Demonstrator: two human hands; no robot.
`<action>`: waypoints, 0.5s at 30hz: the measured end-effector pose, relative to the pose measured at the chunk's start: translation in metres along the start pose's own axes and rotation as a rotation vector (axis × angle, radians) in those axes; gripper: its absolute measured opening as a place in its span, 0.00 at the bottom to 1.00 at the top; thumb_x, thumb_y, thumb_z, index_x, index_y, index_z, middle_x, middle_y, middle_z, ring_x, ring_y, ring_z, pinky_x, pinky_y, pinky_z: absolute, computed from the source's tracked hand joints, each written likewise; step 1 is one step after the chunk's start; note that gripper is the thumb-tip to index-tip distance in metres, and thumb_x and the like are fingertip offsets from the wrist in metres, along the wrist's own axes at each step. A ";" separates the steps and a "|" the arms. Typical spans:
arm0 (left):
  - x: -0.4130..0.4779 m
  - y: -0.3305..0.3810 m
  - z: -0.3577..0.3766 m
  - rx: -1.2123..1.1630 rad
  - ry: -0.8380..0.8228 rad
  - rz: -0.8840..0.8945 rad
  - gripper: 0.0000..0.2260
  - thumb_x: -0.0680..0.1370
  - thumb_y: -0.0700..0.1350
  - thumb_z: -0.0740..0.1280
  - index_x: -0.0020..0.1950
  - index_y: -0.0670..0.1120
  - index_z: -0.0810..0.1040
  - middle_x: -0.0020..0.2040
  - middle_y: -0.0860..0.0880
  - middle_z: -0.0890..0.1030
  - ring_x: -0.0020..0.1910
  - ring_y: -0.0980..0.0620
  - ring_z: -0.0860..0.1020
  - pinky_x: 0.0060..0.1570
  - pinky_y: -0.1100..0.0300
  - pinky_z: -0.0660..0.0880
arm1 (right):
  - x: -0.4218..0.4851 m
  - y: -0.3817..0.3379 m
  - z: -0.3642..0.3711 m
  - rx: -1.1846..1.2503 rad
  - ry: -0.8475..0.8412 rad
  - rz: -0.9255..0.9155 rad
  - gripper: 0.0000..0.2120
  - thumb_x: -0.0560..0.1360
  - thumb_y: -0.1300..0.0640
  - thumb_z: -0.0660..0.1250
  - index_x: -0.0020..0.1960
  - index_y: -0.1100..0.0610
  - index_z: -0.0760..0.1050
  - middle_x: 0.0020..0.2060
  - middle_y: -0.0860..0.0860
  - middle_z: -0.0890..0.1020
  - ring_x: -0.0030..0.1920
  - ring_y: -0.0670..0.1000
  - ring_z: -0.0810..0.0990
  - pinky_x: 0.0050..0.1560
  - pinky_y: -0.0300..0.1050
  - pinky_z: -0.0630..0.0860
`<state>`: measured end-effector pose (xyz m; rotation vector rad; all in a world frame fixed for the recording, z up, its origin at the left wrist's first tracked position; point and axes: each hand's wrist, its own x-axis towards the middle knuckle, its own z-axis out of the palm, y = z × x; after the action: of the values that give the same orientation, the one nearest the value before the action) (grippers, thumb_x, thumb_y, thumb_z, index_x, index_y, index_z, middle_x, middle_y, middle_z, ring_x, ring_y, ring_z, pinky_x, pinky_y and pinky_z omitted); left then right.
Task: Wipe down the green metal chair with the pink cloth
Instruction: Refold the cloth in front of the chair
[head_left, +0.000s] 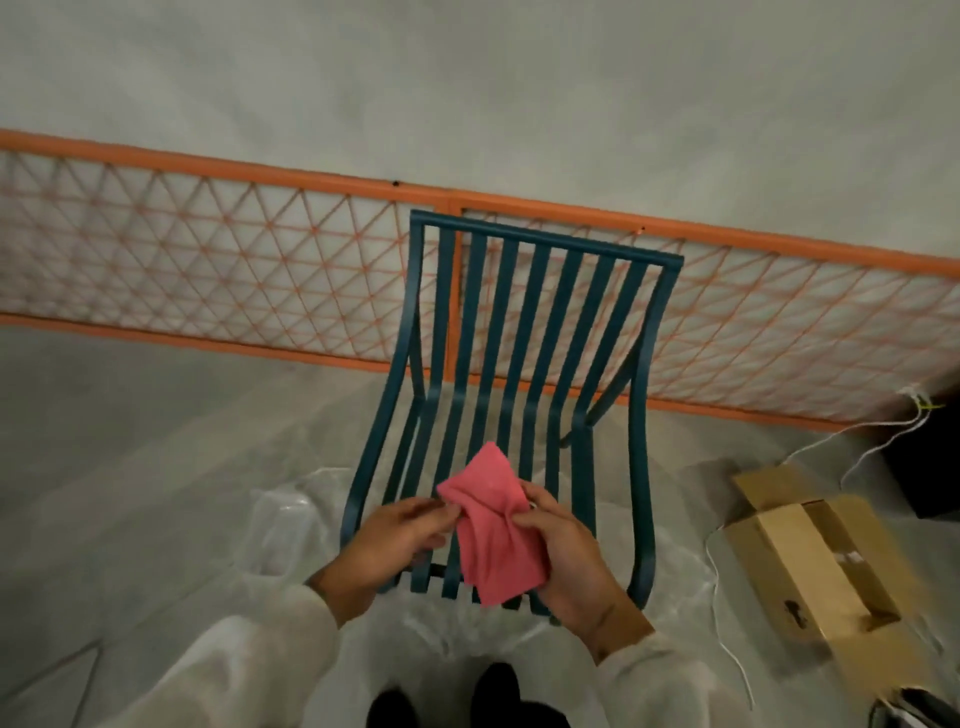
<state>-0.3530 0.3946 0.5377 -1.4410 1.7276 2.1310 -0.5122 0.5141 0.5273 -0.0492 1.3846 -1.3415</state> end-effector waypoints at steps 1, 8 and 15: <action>-0.008 0.001 0.002 -0.113 -0.031 0.006 0.17 0.74 0.62 0.67 0.51 0.51 0.84 0.45 0.54 0.86 0.47 0.55 0.83 0.54 0.55 0.75 | -0.001 0.001 0.005 0.018 -0.042 0.016 0.18 0.78 0.67 0.60 0.64 0.57 0.78 0.60 0.60 0.82 0.57 0.60 0.81 0.58 0.56 0.79; -0.030 0.001 0.006 -0.549 0.146 0.111 0.11 0.74 0.42 0.71 0.55 0.41 0.79 0.51 0.38 0.83 0.50 0.40 0.81 0.45 0.54 0.81 | 0.009 -0.004 0.024 -0.028 -0.225 0.065 0.17 0.77 0.57 0.67 0.66 0.56 0.78 0.61 0.58 0.83 0.63 0.63 0.80 0.67 0.66 0.73; -0.038 -0.028 -0.018 -0.498 0.389 0.093 0.13 0.76 0.35 0.68 0.59 0.43 0.80 0.54 0.41 0.85 0.52 0.42 0.84 0.48 0.53 0.80 | 0.020 0.005 0.056 -0.363 -0.287 0.055 0.11 0.76 0.56 0.72 0.58 0.57 0.80 0.53 0.55 0.86 0.54 0.56 0.85 0.59 0.56 0.81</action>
<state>-0.3050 0.4093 0.5430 -2.0496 1.4337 2.6012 -0.4771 0.4654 0.5281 -0.4264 1.3544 -0.9802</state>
